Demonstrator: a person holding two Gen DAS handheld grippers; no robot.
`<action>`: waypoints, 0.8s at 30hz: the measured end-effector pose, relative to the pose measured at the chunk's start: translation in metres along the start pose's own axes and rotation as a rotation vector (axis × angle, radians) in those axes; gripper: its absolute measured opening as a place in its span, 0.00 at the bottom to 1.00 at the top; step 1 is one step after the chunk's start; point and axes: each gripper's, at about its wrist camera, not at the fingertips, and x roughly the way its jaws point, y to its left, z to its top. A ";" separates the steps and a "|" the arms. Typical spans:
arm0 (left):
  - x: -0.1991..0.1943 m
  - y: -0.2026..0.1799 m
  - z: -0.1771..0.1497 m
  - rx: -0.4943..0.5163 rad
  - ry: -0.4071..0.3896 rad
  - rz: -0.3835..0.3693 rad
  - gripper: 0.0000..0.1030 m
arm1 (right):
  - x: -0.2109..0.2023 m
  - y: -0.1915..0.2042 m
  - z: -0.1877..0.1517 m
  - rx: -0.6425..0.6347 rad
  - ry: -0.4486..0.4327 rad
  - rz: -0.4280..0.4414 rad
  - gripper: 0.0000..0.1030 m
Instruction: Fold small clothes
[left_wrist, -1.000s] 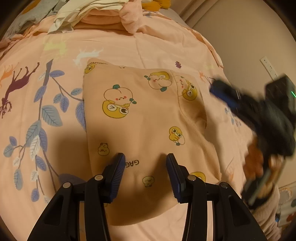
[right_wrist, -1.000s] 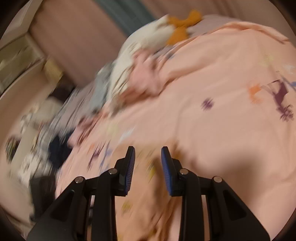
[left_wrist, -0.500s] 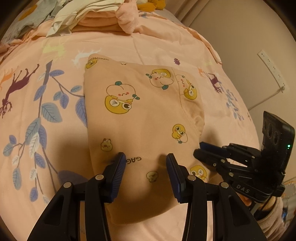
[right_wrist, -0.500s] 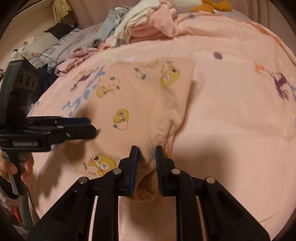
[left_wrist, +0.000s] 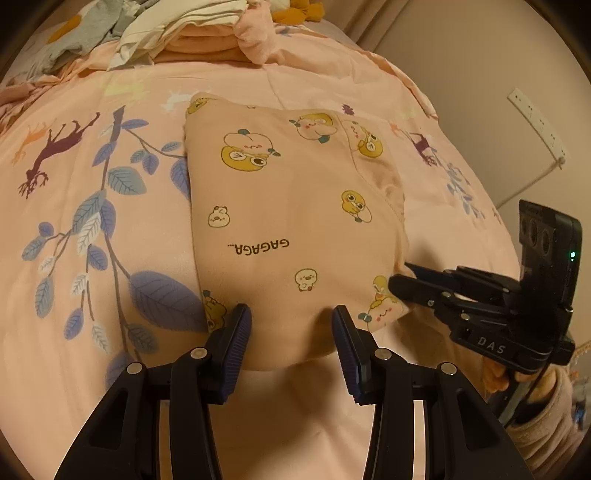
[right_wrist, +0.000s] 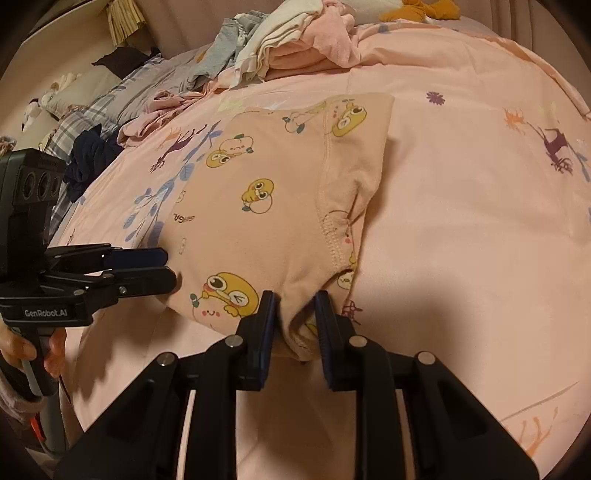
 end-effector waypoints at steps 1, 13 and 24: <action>-0.001 0.000 0.000 -0.001 0.000 0.001 0.43 | -0.001 0.000 0.000 0.005 -0.001 0.002 0.22; -0.018 0.003 -0.009 0.011 -0.038 0.088 0.69 | -0.032 -0.017 -0.014 0.151 -0.072 0.124 0.52; -0.006 0.025 0.008 -0.061 -0.033 0.050 0.69 | -0.022 -0.055 -0.005 0.370 -0.077 0.211 0.68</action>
